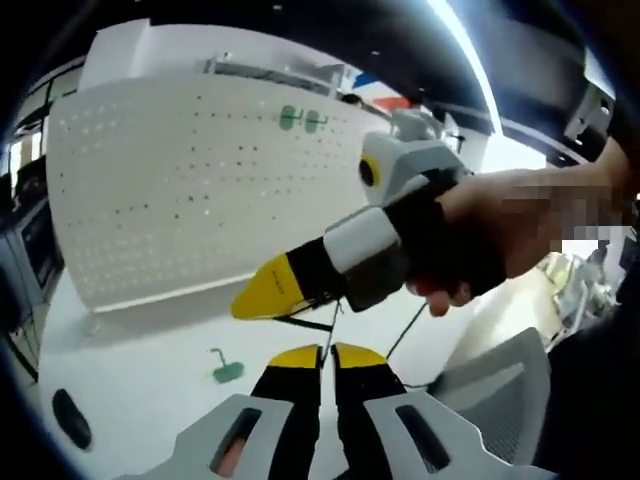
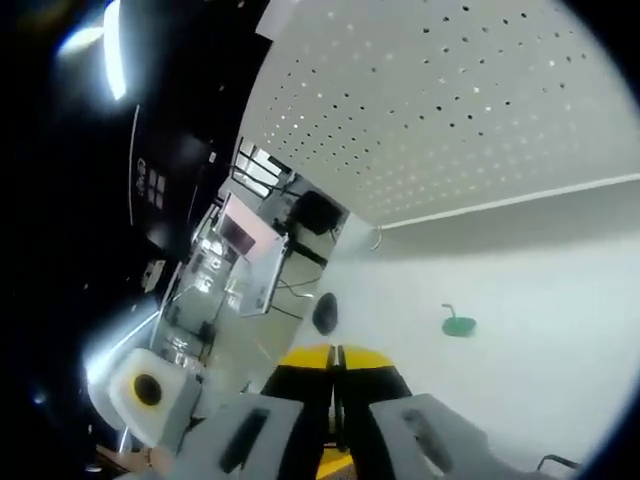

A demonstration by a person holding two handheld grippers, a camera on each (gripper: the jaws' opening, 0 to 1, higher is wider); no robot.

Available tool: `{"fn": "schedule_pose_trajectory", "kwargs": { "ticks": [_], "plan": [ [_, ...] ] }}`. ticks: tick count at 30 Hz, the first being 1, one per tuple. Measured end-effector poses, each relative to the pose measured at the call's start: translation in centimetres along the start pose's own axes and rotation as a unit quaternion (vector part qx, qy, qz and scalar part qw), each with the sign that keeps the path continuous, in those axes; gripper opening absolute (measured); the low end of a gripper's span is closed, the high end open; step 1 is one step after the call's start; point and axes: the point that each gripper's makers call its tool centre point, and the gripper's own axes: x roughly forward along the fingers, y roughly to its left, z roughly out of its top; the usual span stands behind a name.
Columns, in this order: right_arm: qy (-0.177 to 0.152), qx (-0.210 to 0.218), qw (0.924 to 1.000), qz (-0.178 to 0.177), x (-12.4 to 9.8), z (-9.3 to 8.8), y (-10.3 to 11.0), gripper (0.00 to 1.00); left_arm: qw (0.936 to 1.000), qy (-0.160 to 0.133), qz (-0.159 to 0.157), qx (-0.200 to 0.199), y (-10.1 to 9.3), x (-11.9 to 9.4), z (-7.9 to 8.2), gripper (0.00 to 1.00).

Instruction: Insert the hook assembly into the mounting plate slot until the hook locks in place.

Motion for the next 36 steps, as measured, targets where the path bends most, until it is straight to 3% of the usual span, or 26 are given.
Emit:
{"fn": "schedule_pose_trajectory", "kwargs": {
  "ticks": [1, 20, 27, 31, 36],
  "plan": [
    [0.005, -0.001, 1.0, 0.002, 0.0, -0.1, 0.1, 0.0, 0.9998, 0.004, -0.004, 0.018, -0.1, 0.0, 0.0, 0.02],
    [0.04, -0.001, 0.9991, 0.013, -0.7, -1.2, -0.3, 0.05, 0.999, 0.024, -0.025, 0.03, -1.0, -0.1, -0.5, 0.01],
    [0.05, -0.055, 0.9972, 0.005, -1.4, -0.3, -0.3, 0.07, 0.999, 0.034, -0.011, 0.028, -0.2, -0.3, -0.9, 0.01],
    [0.079, -0.114, 0.9904, 0.002, -2.1, 0.2, -0.1, 0.08, 0.9987, 0.045, 0.003, 0.023, 0.4, -0.5, -1.3, 0.01],
    [0.148, -0.203, 0.968, -0.015, -2.7, -0.6, 0.4, 0.1, 0.9971, 0.061, 0.027, 0.036, 1.2, -0.8, -1.5, 0.01]
  ]
}}
